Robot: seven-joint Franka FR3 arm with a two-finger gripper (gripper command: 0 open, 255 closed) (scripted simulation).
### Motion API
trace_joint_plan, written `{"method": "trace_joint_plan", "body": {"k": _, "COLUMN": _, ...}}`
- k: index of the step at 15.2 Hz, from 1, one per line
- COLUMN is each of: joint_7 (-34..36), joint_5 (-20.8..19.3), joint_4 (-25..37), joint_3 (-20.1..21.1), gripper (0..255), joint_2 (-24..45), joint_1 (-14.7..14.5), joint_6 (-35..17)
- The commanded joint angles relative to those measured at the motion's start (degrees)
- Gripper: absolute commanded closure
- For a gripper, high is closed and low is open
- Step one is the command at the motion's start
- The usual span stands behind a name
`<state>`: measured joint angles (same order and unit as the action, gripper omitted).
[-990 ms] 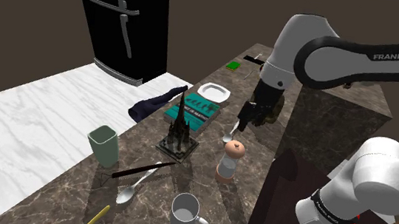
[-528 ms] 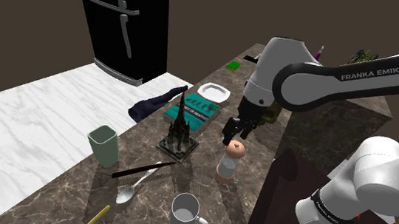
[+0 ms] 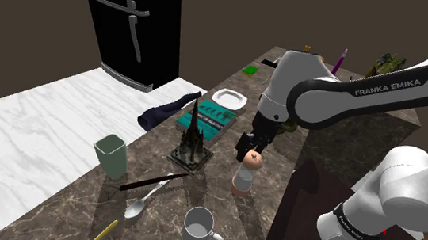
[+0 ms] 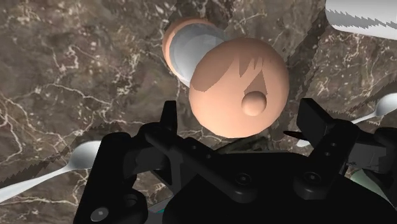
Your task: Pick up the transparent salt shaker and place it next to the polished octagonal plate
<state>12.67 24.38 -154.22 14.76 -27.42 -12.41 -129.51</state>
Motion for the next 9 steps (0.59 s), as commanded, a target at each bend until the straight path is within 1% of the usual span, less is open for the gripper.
{"method": "trace_joint_plan", "body": {"k": 1, "joint_7": 0.0, "joint_5": 0.0, "joint_4": 0.0, "joint_3": 0.0, "gripper": 0, "joint_2": 0.0, "joint_1": 0.0, "joint_6": 0.0}}
{"method": "trace_joint_plan", "body": {"k": 3, "joint_7": 0.0, "joint_5": 0.0, "joint_4": 0.0, "joint_3": 0.0, "gripper": 0, "joint_2": 0.0, "joint_1": 0.0, "joint_6": 0.0}}
{"method": "trace_joint_plan", "body": {"k": 4, "joint_7": 0.0, "joint_5": 0.0, "joint_4": 0.0, "joint_3": 0.0, "gripper": 255, "joint_2": 0.0, "joint_1": 0.0, "joint_6": 0.0}}
{"method": "trace_joint_plan", "body": {"k": 9, "joint_7": 0.0, "joint_5": 0.0, "joint_4": 0.0, "joint_3": 0.0, "gripper": 255, "joint_2": 0.0, "joint_1": 0.0, "joint_6": 0.0}}
